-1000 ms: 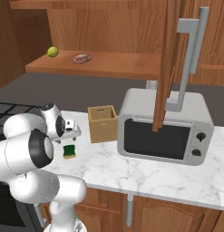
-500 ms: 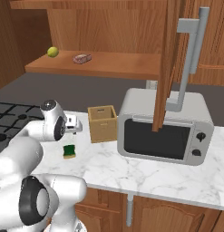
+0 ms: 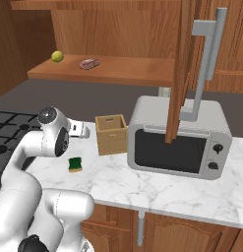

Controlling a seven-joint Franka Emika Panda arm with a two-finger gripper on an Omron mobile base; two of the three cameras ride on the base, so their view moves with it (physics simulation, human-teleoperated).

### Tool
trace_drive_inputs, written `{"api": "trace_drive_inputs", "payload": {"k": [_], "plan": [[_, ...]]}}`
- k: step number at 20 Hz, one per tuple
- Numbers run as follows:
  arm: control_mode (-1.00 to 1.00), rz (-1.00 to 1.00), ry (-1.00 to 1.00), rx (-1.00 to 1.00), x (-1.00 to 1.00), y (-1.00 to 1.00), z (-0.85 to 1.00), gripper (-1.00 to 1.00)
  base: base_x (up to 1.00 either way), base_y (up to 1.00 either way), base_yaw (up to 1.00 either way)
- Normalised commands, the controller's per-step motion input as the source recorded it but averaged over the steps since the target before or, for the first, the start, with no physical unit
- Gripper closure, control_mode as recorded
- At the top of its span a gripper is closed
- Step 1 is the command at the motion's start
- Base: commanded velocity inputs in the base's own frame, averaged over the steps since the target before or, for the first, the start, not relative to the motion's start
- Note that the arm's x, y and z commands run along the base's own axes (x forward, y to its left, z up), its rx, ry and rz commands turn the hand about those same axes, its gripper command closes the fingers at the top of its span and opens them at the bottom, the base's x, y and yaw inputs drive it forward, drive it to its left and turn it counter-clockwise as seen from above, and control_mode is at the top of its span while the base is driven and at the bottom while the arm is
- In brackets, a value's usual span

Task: Pick the bar soap and sponge from the cabinet and place them on the counter.

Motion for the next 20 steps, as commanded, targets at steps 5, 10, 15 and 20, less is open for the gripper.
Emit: {"api": "trace_drive_inputs", "payload": {"k": [5,10,15,20], "plan": [[-1.00,-0.13,0.00,0.07,-0.25,-0.04,0.68,-1.00,0.00,0.00,0.00],[-1.00,-0.12,0.18,0.01,-0.29,-0.02,0.42,-1.00,0.00,0.00,0.00],[-1.00,-0.08,0.14,0.01,-0.18,0.00,0.47,-1.00,0.00,0.00,0.00],[-1.00,-0.04,-0.01,0.00,-0.17,0.00,0.45,-1.00,0.00,0.00,0.00]]}}
